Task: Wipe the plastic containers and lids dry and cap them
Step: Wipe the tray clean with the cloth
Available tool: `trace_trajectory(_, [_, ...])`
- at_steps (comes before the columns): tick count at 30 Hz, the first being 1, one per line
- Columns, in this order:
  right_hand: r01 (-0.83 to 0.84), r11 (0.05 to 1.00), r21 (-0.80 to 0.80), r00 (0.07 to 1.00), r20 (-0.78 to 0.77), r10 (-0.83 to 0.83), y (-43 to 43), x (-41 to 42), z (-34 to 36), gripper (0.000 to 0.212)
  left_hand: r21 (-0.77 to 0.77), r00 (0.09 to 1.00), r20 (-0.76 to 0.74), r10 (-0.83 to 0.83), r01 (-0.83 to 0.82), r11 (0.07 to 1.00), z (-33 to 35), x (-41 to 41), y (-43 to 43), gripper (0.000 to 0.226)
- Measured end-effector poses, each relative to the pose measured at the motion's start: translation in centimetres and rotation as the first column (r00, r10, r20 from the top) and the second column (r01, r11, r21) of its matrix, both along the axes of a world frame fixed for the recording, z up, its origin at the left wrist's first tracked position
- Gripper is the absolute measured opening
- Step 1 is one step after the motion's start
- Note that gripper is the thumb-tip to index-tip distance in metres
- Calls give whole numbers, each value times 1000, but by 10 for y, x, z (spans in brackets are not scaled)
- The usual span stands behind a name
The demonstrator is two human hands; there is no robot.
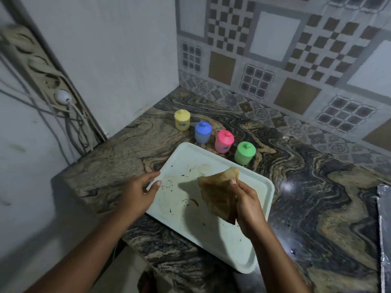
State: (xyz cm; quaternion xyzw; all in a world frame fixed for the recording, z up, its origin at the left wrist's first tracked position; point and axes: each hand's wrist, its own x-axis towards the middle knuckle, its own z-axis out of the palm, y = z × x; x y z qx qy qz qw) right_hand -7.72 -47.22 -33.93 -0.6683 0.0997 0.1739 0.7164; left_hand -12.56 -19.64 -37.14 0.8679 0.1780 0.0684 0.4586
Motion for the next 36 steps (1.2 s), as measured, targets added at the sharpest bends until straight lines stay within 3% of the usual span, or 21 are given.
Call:
trace_trajectory(3, [-10, 1000, -21, 1000, -6, 10, 14, 5, 0, 35, -76, 1000, -24, 3, -5, 997, -6, -5, 8, 33])
trace_trajectory(10, [-4, 997, -76, 999, -40, 1, 44, 24, 7, 34, -92, 999, -10, 52, -53, 994, -16, -8, 29, 29])
trace_trajectory(18, [10, 993, 115, 994, -113, 3, 86, 73, 26, 28, -112, 995, -14, 97, -98, 989, -16, 2, 41, 32])
trace_trajectory(20, [6, 999, 32, 998, -70, -4, 93, 86, 12, 30, -106, 995, -4, 103, -103, 989, -13, 4, 39, 32])
trace_trajectory(21, [-34, 995, -96, 999, -38, 31, 92, 91, 0, 38, -96, 995, -13, 102, -102, 990, -13, 5, 39, 33])
trace_trajectory(23, [-144, 900, -412, 986, 16, 166, 84, 91, -18, 49, -60, 994, -80, 68, -73, 996, -15, 3, 41, 42])
trace_trajectory(25, [-154, 761, -630, 952, 111, 285, 78, 87, -22, 48, -38, 978, -203, -42, 35, 999, -18, 0, 45, 68])
trace_trajectory(28, [-99, 697, -711, 868, 280, 409, 84, 89, -25, 54, -12, 897, -326, -298, 311, 950, -21, -3, 45, 116])
trace_trajectory(30, [-131, 621, -773, 764, 320, 560, 99, 97, -33, 54, 86, 823, -396, -406, 474, 876, -25, -1, 43, 134])
trace_trajectory(34, [-202, 389, -899, 590, 206, 781, 123, 120, -68, 62, 189, 691, -497, -525, 677, 711, -29, 8, 49, 129])
trace_trajectory(36, [-234, 281, -931, 548, 112, 829, 126, 126, -83, 66, 222, 654, -511, -557, 727, 650, -31, 10, 55, 123])
